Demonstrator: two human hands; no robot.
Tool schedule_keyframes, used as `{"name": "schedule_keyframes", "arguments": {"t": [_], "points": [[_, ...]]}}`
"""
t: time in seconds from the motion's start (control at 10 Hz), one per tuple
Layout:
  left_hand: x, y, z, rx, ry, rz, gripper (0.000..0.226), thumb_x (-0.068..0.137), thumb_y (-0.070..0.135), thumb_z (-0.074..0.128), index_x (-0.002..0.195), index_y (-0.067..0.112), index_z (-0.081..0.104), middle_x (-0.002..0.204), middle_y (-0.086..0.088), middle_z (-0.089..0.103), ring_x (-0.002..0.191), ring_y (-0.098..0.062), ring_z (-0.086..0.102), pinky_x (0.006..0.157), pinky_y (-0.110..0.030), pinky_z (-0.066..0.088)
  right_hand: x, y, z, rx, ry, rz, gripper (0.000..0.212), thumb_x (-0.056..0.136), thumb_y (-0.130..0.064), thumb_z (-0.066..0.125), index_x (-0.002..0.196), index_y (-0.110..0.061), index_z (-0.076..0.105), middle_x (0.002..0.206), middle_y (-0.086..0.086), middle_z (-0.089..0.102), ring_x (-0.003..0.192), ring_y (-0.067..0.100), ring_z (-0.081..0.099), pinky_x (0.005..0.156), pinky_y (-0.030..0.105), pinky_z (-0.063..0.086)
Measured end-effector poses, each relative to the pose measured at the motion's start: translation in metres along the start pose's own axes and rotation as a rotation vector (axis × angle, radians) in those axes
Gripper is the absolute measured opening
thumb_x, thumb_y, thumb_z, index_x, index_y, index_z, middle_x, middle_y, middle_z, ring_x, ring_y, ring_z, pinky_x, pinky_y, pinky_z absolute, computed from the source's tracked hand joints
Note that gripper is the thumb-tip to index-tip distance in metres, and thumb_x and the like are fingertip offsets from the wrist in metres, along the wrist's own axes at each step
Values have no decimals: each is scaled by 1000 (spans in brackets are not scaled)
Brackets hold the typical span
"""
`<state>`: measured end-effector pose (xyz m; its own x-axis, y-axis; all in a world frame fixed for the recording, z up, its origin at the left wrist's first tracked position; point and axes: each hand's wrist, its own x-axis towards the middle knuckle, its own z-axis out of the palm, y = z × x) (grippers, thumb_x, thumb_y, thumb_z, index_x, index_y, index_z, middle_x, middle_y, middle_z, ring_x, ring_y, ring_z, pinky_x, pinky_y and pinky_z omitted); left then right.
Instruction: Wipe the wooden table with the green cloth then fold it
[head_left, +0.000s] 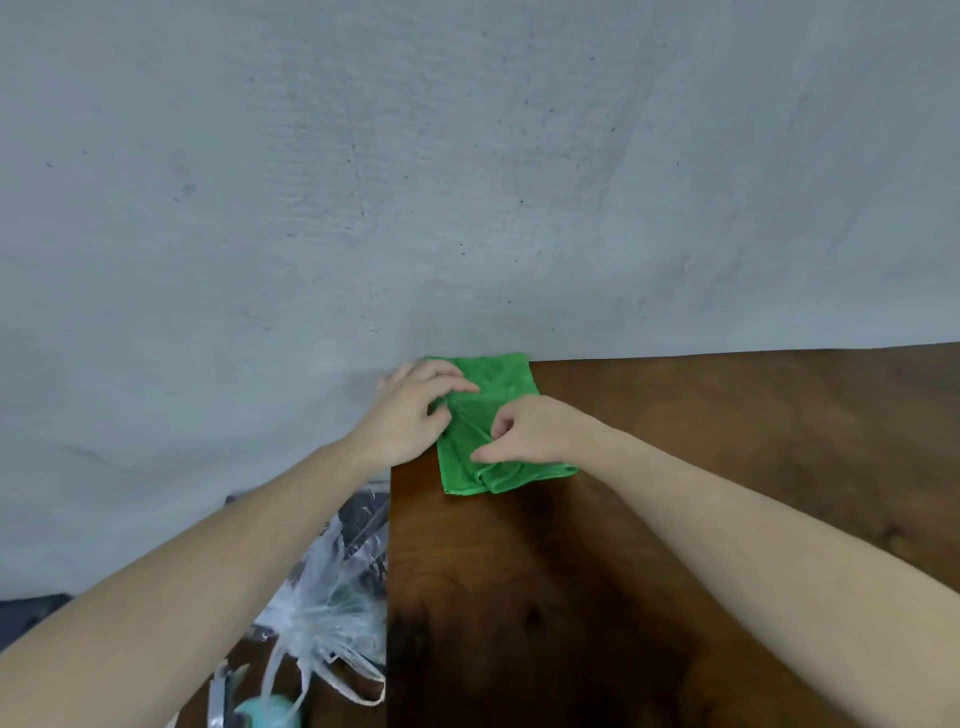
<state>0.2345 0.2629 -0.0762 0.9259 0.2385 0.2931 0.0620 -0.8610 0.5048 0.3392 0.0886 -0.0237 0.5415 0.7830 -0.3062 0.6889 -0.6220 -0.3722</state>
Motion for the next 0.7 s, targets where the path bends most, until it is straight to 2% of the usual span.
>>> {"name": "schedule_keyframes", "arguments": {"t": [0.1, 0.2, 0.3, 0.4, 0.5, 0.6, 0.7], "points": [[-14, 9, -10, 119, -136, 41, 59, 85, -1, 45, 127, 37, 62, 129, 29, 46, 124, -4, 26, 98, -29, 12, -8, -14, 2, 114, 89, -52, 15, 79, -33, 73, 81, -23, 62, 74, -11, 57, 70, 13, 55, 57, 24, 38], [-26, 10, -23, 150, -148, 10, 57, 79, -6, 43, 116, 31, 67, 127, 23, 53, 129, -10, 34, 98, -30, 17, -20, -36, 6, 242, 74, -148, 25, 82, -40, 76, 95, -20, 68, 76, -13, 60, 66, 3, 54, 56, 14, 38], [-42, 3, -36, 189, -224, -50, 54, 78, -3, 43, 109, 32, 70, 129, 14, 58, 127, -15, 43, 103, -38, 26, -34, -49, 17, 224, 19, -149, 33, 91, -52, 65, 105, -22, 70, 99, -3, 73, 82, 11, 65, 78, 26, 53], [-63, 7, -46, 78, -151, -59, 51, 78, 0, 41, 96, 37, 72, 117, 13, 64, 118, -18, 54, 106, -41, 35, -57, -42, 18, 275, 69, -116, 26, 98, -46, 56, 105, -23, 66, 96, -3, 74, 73, 12, 66, 67, 28, 56], [-86, 26, -60, -126, -47, -140, 51, 89, -7, 48, 89, 41, 65, 114, 7, 64, 112, -12, 56, 97, -18, 36, -97, -23, 7, 344, 138, -107, 21, 99, -37, 55, 103, -20, 67, 87, -5, 75, 64, 9, 63, 58, 22, 51], [-109, 59, -86, -261, 109, -164, 45, 93, -4, 53, 92, 40, 66, 104, 21, 68, 102, 1, 59, 94, -23, 41, -154, 2, -21, 462, 300, -167, 18, 99, -29, 58, 98, -15, 69, 79, -3, 75, 62, 8, 63, 65, 27, 53], [-135, 109, -121, -353, 364, -117, 37, 93, -3, 59, 91, 33, 65, 89, 23, 71, 86, 7, 61, 87, -19, 45, -229, 23, -51, 690, 535, -284, 18, 100, -21, 60, 98, -5, 68, 72, 0, 71, 59, 10, 60, 62, 23, 51]]}}
